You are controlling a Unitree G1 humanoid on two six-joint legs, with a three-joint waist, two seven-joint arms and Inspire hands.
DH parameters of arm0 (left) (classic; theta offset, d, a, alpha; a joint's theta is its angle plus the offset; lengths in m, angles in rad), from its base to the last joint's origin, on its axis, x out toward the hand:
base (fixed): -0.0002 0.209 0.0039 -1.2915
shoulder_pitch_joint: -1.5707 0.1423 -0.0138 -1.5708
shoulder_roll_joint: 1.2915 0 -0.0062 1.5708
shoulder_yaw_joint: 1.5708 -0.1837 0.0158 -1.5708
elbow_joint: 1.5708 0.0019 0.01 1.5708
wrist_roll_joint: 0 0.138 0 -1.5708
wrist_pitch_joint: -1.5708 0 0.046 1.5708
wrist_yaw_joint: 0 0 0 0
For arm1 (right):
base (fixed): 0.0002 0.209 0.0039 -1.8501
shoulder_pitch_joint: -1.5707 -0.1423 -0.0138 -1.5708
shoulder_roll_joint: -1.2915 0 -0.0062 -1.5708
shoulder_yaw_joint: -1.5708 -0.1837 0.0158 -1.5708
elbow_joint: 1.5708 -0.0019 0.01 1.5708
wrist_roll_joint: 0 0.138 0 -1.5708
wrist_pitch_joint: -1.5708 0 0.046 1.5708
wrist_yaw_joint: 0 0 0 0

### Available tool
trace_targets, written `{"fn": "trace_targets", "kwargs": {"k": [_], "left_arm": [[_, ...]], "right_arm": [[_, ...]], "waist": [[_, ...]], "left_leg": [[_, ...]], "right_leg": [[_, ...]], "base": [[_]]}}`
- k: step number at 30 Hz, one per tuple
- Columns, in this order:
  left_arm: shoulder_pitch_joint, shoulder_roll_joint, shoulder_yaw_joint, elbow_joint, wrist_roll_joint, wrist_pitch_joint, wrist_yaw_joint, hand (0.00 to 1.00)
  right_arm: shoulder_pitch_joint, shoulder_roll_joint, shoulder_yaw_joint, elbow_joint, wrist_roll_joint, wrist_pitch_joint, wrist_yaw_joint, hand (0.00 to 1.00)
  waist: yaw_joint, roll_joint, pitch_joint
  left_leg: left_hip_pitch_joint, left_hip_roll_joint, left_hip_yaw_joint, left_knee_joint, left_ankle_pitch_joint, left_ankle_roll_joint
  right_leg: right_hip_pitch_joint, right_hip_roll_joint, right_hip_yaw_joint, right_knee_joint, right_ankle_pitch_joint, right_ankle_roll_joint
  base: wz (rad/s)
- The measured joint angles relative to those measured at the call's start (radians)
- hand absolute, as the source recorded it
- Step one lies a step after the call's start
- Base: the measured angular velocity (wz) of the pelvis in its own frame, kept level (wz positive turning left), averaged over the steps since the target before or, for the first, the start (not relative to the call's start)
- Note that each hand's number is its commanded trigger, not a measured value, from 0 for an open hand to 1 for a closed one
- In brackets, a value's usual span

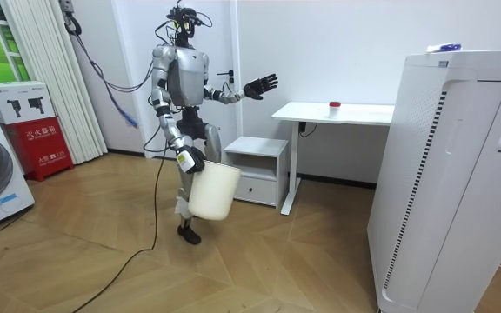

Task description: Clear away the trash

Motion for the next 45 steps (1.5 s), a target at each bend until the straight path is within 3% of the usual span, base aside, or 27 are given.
{"fn": "trace_targets", "kwargs": {"k": [5,8,14,18,22,23,24,26,27,28,29,30,31,32,33,34,35,36,37,38,39,41,43,44,45], "left_arm": [[0.001,0.000,0.001,-0.027,-0.006,0.000,0.007,0.00],[0.001,0.000,0.001,-0.029,-0.006,0.000,0.017,0.00],[0.001,0.000,-0.001,-0.015,-0.007,-0.002,0.014,0.00],[0.005,0.000,-0.005,0.011,-0.007,-0.003,0.010,0.00],[0.005,-0.002,-0.012,0.060,-0.006,-0.003,0.008,0.00],[0.000,-0.003,-0.019,0.060,-0.005,-0.003,0.007,0.00],[-0.006,-0.008,-0.020,0.063,-0.004,-0.003,0.004,0.00],[-0.009,-0.016,-0.024,0.072,-0.007,-0.003,0.005,0.00],[-0.009,-0.028,-0.023,0.077,-0.007,-0.002,0.007,0.00],[-0.011,-0.030,-0.020,0.078,-0.008,-0.002,0.015,0.00],[-0.024,-0.030,-0.015,0.079,-0.010,-0.002,0.018,0.00],[-0.032,-0.027,-0.023,0.080,-0.023,-0.002,0.014,0.00],[-0.034,-0.027,-0.026,0.083,-0.028,-0.003,0.013,0.00],[-0.033,-0.026,-0.035,0.095,-0.037,-0.003,0.011,0.00],[-0.032,-0.025,-0.046,0.107,-0.046,-0.002,0.008,0.00],[-0.030,-0.027,-0.048,0.109,-0.045,-0.002,0.002,0.00],[-0.029,-0.031,-0.051,0.113,-0.044,-0.002,-0.011,0.00],[-0.030,-0.027,-0.050,0.114,-0.045,-0.001,-0.026,0.00],[-0.030,-0.023,-0.050,0.114,-0.045,0.000,-0.033,0.00],[-0.030,-0.024,-0.048,0.113,-0.046,0.004,-0.052,0.00],[-0.028,-0.026,-0.045,0.112,-0.046,0.009,-0.066,0.00],[-0.025,-0.025,-0.033,0.112,-0.046,0.017,-0.079,0.00],[-0.024,-0.026,-0.028,0.111,-0.047,0.024,-0.085,0.00],[-0.023,-0.028,-0.030,0.111,-0.047,0.024,-0.088,0.00],[-0.023,-0.033,-0.034,0.110,-0.061,0.024,-0.090,0.00]], "right_arm": [[0.012,0.000,0.000,-0.001,-0.014,0.002,0.016,1.00],[0.012,0.000,0.000,-0.001,-0.016,0.003,0.026,1.00],[0.012,0.002,0.001,0.002,-0.017,0.003,0.017,1.00],[0.013,0.009,0.002,0.002,-0.017,0.003,0.000,1.00],[0.014,0.008,0.012,0.002,-0.016,0.005,-0.027,1.00],[0.012,0.007,0.021,0.002,-0.016,0.006,-0.035,1.00],[0.010,0.011,0.021,0.001,-0.017,0.011,-0.037,1.00],[0.006,0.010,0.022,-0.008,-0.010,0.014,-0.040,1.00],[-0.002,0.010,0.035,-0.009,0.000,0.015,-0.041,1.00],[-0.008,0.011,0.042,-0.010,-0.001,0.015,-0.040,1.00],[-0.010,0.013,0.042,-0.027,-0.008,0.020,-0.034,1.00],[-0.011,0.013,0.042,-0.041,-0.009,0.026,-0.031,1.00],[-0.011,0.013,0.041,-0.042,-0.010,0.026,-0.031,1.00],[-0.008,0.013,0.041,-0.042,-0.008,0.027,-0.032,1.00],[-0.006,0.013,0.041,-0.042,-0.002,0.027,-0.032,1.00],[-0.004,0.011,0.041,-0.042,0.003,0.027,-0.031,1.00],[0.000,0.006,0.041,-0.044,0.006,0.027,-0.027,1.00],[0.000,0.006,0.043,-0.048,0.005,0.027,-0.023,1.00],[0.000,0.008,0.044,-0.052,0.004,0.027,-0.018,1.00],[0.001,0.007,0.041,-0.063,0.006,0.027,-0.017,1.00],[-0.004,0.005,0.040,-0.071,0.007,0.027,-0.016,1.00],[-0.006,0.005,0.049,-0.094,-0.008,0.027,-0.001,1.00],[-0.009,-0.001,0.082,-0.120,-0.016,0.027,0.015,1.00],[-0.010,-0.004,0.099,-0.119,-0.015,0.027,0.024,1.00],[-0.007,-0.012,0.121,-0.115,-0.016,0.027,0.033,1.00]], "waist": [[0.001,0.018,-0.0048],[0.001,0.026,-0.0029],[0.000,0.020,0.0027],[-0.002,0.007,0.0137],[-0.002,0.005,0.0147],[-0.002,0.004,0.0147],[0.002,0.002,0.0132],[0.005,0.017,0.0251],[0.013,0.028,0.0228],[0.013,0.034,0.0240],[0.011,0.038,0.0252],[0.005,0.038,0.0242],[-0.004,0.037,0.0233],[-0.021,0.037,0.0229],[-0.029,0.037,0.0219],[-0.032,0.040,0.0204],[-0.031,0.052,0.0039],[-0.027,0.064,-0.0034],[-0.026,0.065,-0.0040],[-0.026,0.071,-0.0042],[-0.011,0.077,-0.0040],[0.009,0.075,-0.0036],[0.010,0.080,-0.0010],[0.012,0.079,-0.0008],[0.010,0.075,0.0018]], "left_leg": [[0.022,-0.003,-0.016,-0.014,0.000,0.000],[0.038,-0.004,-0.027,-0.033,0.002,-0.003],[0.037,-0.016,-0.053,-0.044,0.010,-0.005],[0.035,-0.035,-0.067,-0.033,0.009,-0.002],[0.023,-0.053,-0.078,-0.001,0.000,0.017],[0.011,-0.056,-0.084,0.007,-0.010,0.033],[0.001,-0.062,-0.092,0.012,-0.016,0.044],[-0.010,-0.068,-0.130,0.029,-0.025,0.059],[-0.013,-0.069,-0.178,0.031,-0.029,0.064],[-0.019,-0.067,-0.198,0.034,-0.031,0.065],[-0.024,-0.064,-0.226,0.037,-0.032,0.064],[-0.022,-0.063,-0.249,0.034,-0.034,0.061],[-0.018,-0.063,-0.258,0.034,-0.038,0.058],[0.001,-0.063,-0.279,0.041,-0.054,0.051],[0.015,-0.063,-0.301,0.064,-0.084,0.041],[0.020,-0.060,-0.313,0.082,-0.105,0.034],[0.022,-0.037,-0.328,0.121,-0.145,0.016],[0.034,-0.016,-0.325,0.137,-0.167,-0.008],[0.042,-0.005,-0.321,0.139,-0.173,-0.020],[0.063,0.024,-0.306,0.139,-0.185,-0.041],[0.084,0.053,-0.281,0.141,-0.188,-0.053],[0.089,0.078,-0.280,0.212,-0.184,-0.061],[0.027,0.107,-0.285,0.410,-0.148,-0.105],[-0.027,0.120,-0.289,0.552,-0.075,-0.114],[-0.074,0.128,-0.287,0.668,0.036,-0.113]], "right_leg": [[0.035,0.005,-0.003,-0.030,0.003,0.005],[0.040,0.003,-0.007,-0.031,0.003,0.005],[0.039,-0.011,-0.034,-0.022,0.002,0.007],[-0.002,-0.046,-0.042,0.088,-0.020,0.019],[-0.038,-0.084,-0.050,0.195,-0.027,0.023],[-0.054,-0.091,-0.050,0.219,-0.028,0.024],[-0.075,-0.093,-0.045,0.243,-0.027,0.024],[-0.141,-0.095,-0.012,0.317,-0.030,0.034],[-0.186,-0.070,0.024,0.301,-0.047,0.030],[-0.214,-0.053,0.038,0.274,-0.047,0.027],[-0.262,-0.026,0.058,0.194,-0.032,0.021],[-0.300,-0.014,0.060,0.098,0.022,0.021],[-0.314,-0.011,0.064,0.046,0.053,0.023],[-0.320,-0.009,0.073,-0.050,0.110,0.023],[-0.311,-0.010,0.083,-0.109,0.162,0.009],[-0.311,-0.009,0.082,-0.102,0.195,0.001],[-0.311,0.002,0.056,-0.051,0.229,-0.011],[-0.309,0.016,0.028,0.001,0.235,-0.023],[-0.309,0.017,0.020,0.032,0.241,-0.033],[-0.314,0.026,0.007,0.094,0.214,-0.044],[-0.315,0.037,-0.006,0.151,0.161,-0.056],[-0.313,0.056,-0.009,0.219,0.089,-0.076],[-0.291,0.075,-0.019,0.258,0.038,-0.099],[-0.271,0.085,-0.027,0.277,0.008,-0.112],[-0.245,0.092,-0.031,0.287,-0.011,-0.130]], "base": [[0.06],[0.01],[0.06],[0.08],[0.13],[0.22],[0.18],[-0.04],[-0.19],[-0.16],[0.11],[0.26],[0.51],[0.62],[0.63],[0.62],[0.56],[0.57],[0.54],[0.44],[0.31],[0.04],[-0.04],[-0.12],[-0.10]]}}
